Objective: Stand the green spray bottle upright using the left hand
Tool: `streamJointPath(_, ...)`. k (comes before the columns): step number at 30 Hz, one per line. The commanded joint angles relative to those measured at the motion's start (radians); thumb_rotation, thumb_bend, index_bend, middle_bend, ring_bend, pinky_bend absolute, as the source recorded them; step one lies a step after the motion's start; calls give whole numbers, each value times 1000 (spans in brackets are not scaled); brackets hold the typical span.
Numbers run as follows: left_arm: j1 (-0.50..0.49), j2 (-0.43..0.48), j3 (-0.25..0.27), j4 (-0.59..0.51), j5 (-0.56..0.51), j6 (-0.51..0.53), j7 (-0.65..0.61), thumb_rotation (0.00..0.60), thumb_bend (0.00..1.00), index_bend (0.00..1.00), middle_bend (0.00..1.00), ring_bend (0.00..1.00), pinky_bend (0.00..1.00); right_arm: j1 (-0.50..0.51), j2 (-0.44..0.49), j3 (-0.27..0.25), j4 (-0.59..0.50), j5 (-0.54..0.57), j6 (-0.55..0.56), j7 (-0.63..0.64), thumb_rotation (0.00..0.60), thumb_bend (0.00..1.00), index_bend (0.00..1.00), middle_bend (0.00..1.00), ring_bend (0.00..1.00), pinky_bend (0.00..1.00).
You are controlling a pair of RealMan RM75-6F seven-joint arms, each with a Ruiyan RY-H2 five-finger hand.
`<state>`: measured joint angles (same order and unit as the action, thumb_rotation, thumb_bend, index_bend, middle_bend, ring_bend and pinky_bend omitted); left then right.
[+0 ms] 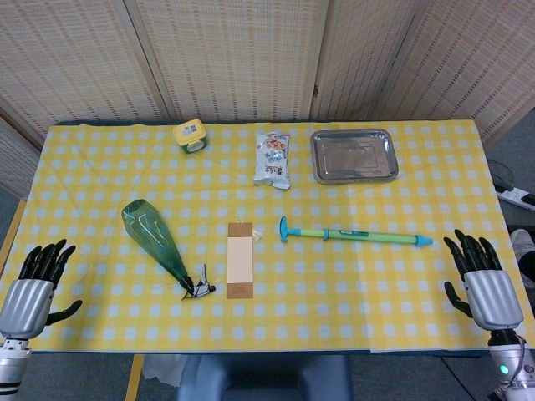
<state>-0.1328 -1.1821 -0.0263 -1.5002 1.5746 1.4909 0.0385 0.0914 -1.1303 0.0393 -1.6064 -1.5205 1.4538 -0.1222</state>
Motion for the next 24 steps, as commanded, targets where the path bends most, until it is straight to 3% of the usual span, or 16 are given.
streamJointPath(1, -5, -1, -2, 2, -9, -11, -4, 600, 207, 0, 61, 33, 0, -2, 1, -1, -3, -1, 1, 0, 600, 451, 0, 0, 0, 0)
streamJointPath(12, -24, -24, 14, 29, 56, -1, -43, 600, 207, 13, 62, 34, 0, -13, 16, -15, -15, -35, 27, 19, 600, 451, 0, 0, 0, 0)
streamJointPath(19, -74, -105, 71, 124, 251, 37, -63, 600, 204, 2, 65, 34, 0, -19, 31, -13, -20, -36, 37, 51, 600, 451, 0, 0, 0, 0)
streamJointPath(24, -135, -140, 82, 148, 333, -7, 19, 600, 196, 136, 158, 75, 0, -12, 31, -15, -20, -31, 15, 50, 600, 451, 0, 0, 0, 0)
